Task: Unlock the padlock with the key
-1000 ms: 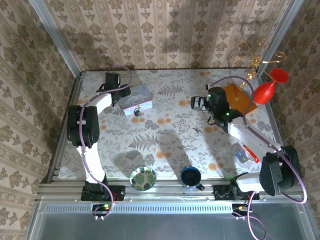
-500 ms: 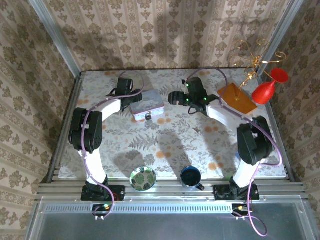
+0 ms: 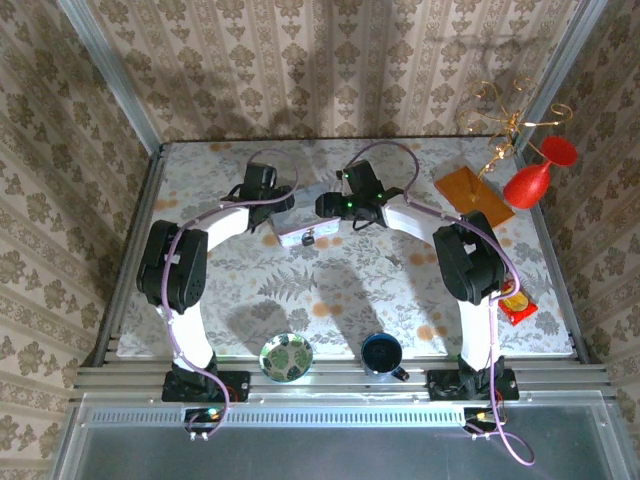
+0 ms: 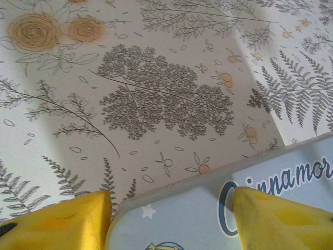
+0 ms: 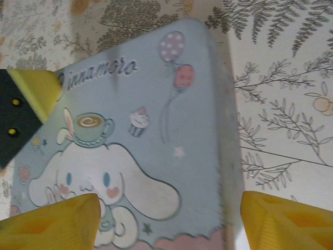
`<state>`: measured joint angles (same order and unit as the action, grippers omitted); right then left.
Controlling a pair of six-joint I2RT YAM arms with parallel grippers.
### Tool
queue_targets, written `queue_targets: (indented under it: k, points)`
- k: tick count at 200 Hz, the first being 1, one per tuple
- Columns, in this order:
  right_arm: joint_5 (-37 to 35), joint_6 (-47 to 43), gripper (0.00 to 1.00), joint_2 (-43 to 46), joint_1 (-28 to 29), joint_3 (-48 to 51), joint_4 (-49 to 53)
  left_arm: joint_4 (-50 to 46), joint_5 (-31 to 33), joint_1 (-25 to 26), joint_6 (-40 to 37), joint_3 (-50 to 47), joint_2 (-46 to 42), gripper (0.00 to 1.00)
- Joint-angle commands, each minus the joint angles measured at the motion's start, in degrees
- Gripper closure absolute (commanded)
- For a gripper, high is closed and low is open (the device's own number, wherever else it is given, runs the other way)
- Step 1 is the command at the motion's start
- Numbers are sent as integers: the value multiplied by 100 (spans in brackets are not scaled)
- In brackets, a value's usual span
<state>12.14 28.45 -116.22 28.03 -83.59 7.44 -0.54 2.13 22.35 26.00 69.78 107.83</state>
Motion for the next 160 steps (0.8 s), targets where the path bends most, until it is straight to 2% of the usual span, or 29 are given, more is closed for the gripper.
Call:
queue_targets:
  k: [1,31,39,80,124,160]
  points:
    - [95,47,31,-70,27,9,-98,-553,-213,186,81,-177,168,37]
    - [98,57,36,-46,86,120,-110,-608,-153,349,80,-192,112,37]
    - [71,56,37,-9,105,178,-88,-623,-143,564,124,-236,69,37]
    - [-194,223,36,472,253,820,-109,-545,95,897,479,-812,-400,37]
    - [-296,454,36,863,308,1411,-252,-451,452,981,849,-1379,-981,37]
    - [-215,526,35,1043,386,1541,-328,-536,630,964,808,-1318,-1121,37]
